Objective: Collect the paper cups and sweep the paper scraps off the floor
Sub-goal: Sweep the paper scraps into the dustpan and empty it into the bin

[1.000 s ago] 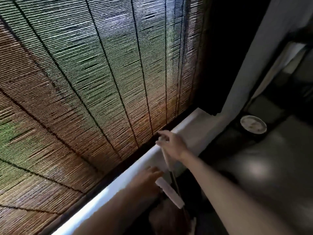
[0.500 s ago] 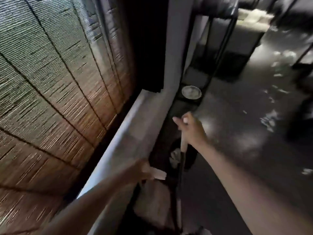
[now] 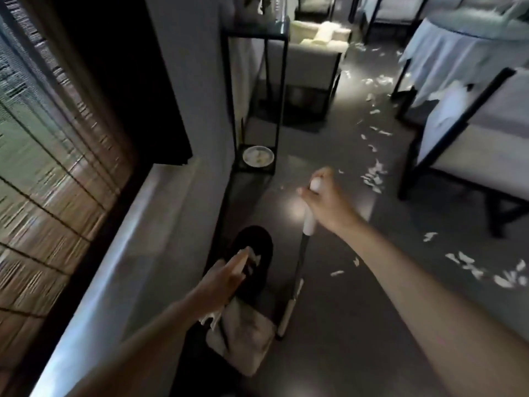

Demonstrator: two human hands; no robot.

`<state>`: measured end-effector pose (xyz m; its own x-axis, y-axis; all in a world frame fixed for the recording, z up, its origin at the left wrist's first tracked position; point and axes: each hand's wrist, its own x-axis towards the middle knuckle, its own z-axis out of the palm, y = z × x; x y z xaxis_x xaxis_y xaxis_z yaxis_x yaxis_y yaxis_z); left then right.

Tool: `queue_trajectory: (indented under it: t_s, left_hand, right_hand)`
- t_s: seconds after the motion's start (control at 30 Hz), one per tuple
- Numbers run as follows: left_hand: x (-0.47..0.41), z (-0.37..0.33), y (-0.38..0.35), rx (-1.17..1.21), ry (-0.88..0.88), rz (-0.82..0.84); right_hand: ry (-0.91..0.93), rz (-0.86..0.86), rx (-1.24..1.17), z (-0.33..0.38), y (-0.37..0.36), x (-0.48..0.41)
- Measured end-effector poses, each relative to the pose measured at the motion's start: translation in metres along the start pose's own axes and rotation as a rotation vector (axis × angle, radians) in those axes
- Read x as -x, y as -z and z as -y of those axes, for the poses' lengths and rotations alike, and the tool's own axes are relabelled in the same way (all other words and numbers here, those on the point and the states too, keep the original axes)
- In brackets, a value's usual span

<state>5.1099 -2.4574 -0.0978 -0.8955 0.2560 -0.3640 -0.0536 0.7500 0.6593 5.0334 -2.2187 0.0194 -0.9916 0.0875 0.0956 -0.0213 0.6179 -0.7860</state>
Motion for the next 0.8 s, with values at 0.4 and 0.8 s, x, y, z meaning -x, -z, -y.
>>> queue_trajectory:
  t_s: [0.4,0.8]
  left_hand:
    - [-0.025,-0.061,-0.048,0.078,0.063,-0.038]
    - [-0.033,-0.101,-0.078,0.133,-0.066,0.059]
  right_hand:
    - [-0.064,-0.068,0.005,-0.061,0.097,0.041]
    - [0.046,-0.473,0.044,-0.066,0.159,0.029]
